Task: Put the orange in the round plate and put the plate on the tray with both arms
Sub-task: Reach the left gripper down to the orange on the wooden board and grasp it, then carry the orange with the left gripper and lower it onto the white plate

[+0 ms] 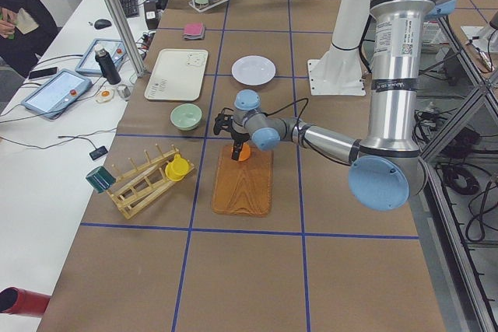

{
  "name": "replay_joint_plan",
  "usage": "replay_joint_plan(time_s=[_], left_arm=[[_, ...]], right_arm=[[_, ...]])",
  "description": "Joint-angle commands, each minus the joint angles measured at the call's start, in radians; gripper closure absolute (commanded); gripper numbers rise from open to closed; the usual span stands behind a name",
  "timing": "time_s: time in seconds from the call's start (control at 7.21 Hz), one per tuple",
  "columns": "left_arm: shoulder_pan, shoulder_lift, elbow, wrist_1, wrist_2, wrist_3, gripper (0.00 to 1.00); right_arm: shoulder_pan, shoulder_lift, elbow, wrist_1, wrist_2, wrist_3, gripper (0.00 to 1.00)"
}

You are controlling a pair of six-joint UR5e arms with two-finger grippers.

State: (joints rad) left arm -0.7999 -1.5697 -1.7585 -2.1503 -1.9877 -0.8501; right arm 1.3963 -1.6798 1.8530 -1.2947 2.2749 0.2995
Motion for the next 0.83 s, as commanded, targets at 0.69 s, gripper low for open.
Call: replay_joint_plan(time_s=[0.69], left_arm=[[0.154, -0.577, -0.09, 0.602, 0.057, -0.335, 1.0]], right_arm=[[-0.017, 0.017, 0.023, 0.002, 0.006, 0.08, 0.0]])
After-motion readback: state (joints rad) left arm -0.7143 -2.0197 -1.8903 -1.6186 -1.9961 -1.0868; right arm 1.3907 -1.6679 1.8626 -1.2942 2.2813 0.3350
